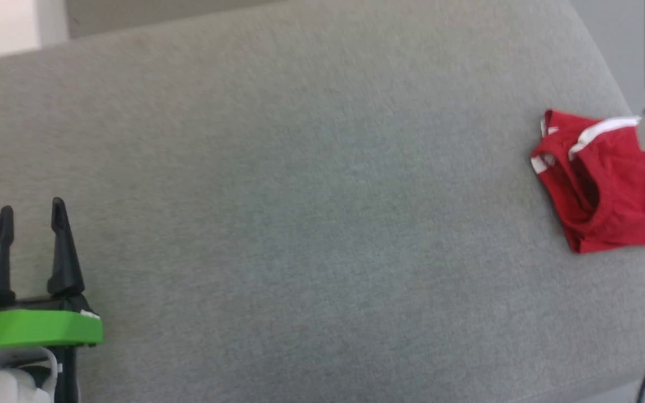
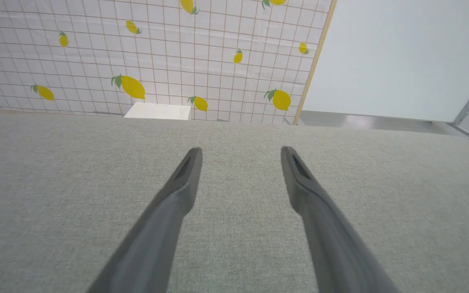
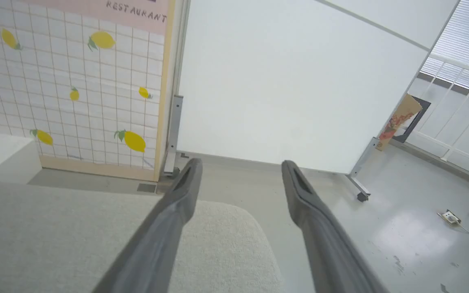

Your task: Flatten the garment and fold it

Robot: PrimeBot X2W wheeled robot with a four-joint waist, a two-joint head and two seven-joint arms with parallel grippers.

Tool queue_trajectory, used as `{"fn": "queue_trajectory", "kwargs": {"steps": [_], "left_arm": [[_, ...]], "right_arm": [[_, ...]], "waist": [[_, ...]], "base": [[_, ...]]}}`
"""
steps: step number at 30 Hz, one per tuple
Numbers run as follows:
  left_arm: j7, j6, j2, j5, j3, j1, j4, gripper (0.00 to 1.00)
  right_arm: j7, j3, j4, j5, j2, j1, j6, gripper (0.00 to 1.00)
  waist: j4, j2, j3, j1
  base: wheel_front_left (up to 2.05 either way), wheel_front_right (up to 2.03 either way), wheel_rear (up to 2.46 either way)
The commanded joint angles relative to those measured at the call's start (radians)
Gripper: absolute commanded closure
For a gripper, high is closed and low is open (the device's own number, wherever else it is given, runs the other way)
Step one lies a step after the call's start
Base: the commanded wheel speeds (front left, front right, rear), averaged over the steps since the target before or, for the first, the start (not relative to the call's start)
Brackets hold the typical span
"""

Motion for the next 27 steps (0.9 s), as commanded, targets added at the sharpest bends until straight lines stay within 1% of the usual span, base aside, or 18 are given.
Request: {"fn": "queue_trajectory", "kwargs": {"steps": [1, 3, 6, 8, 10, 12, 16, 18, 24, 27], "left_arm": [[-0.009, 0.007, -0.006, 0.005, -0.002, -0.001, 0.005, 0.0], [-0.015, 0.017, -0.017, 0.01, -0.008, -0.003, 0.016, 0.0], [-0.019, 0.027, -0.035, 0.007, -0.015, -0.01, 0.032, 0.0], [-0.021, 0.035, -0.043, 0.006, -0.017, -0.017, 0.038, 0.0], [-0.024, 0.04, -0.047, 0.006, -0.018, -0.022, 0.047, 0.0], [-0.025, 0.043, -0.052, 0.005, -0.023, -0.027, 0.055, 0.0], [-0.024, 0.055, -0.07, 0.006, -0.035, -0.033, 0.074, 0.0], [-0.021, 0.063, -0.078, 0.007, -0.043, -0.037, 0.085, 0.0], [-0.018, 0.07, -0.092, 0.012, -0.067, -0.044, 0.129, 0.0], [-0.019, 0.076, -0.1, 0.025, -0.084, -0.04, 0.155, 0.0]], "right_arm": [[-0.03, 0.006, -0.024, 0.017, 0.03, 0.006, -0.002, 0.0], [-0.086, 0.009, -0.069, 0.04, 0.089, 0.028, -0.002, 0.0], [-0.163, 0.021, -0.132, 0.034, 0.163, 0.085, -0.002, 0.0], [-0.206, 0.022, -0.167, 0.029, 0.201, 0.134, -0.002, 0.0], [-0.251, 0.024, -0.191, 0.025, 0.225, 0.186, -0.002, 0.0], [-0.297, 0.024, -0.206, 0.021, 0.235, 0.236, -0.002, 0.0], [-0.389, 0.015, -0.18, 0.132, 0.237, 0.332, -0.002, 0.0], [-0.414, 0.013, -0.152, 0.167, 0.238, 0.37, -0.002, 0.0], [-0.431, 0.019, -0.083, 0.192, 0.238, 0.454, -0.002, 0.0], [-0.432, 0.023, -0.072, 0.167, 0.238, 0.495, -0.002, 0.0]], "waist": [[0.069, 0.0092, -0.109, -0.0001], [0.095, 0.0092, -0.148, -0.0001], [0.145, 0.0092, -0.189, -0.0001], [0.173, 0.0092, -0.206, -0.0001], [0.2, 0.0092, -0.221, -0.0001], [0.225, 0.0092, -0.231, -0.0001], [0.268, 0.0092, -0.253, -0.0001], [0.285, 0.0092, -0.263, -0.0001], [0.316, 0.0092, -0.293, -0.0001], [0.321, 0.0092, -0.301, -0.0001]], "base": [[0.0, 0.0, 0.0], [0.0, 0.0, 0.0], [0.0, 0.0, 0.0], [0.0, 0.0, 0.0], [0.0, 0.0, 0.0], [0.0, 0.0, 0.0], [0.0, 0.0, 0.0], [0.0, 0.0, 0.0], [0.0, 0.0, 0.0], [0.0, 0.0, 0.0]]}}
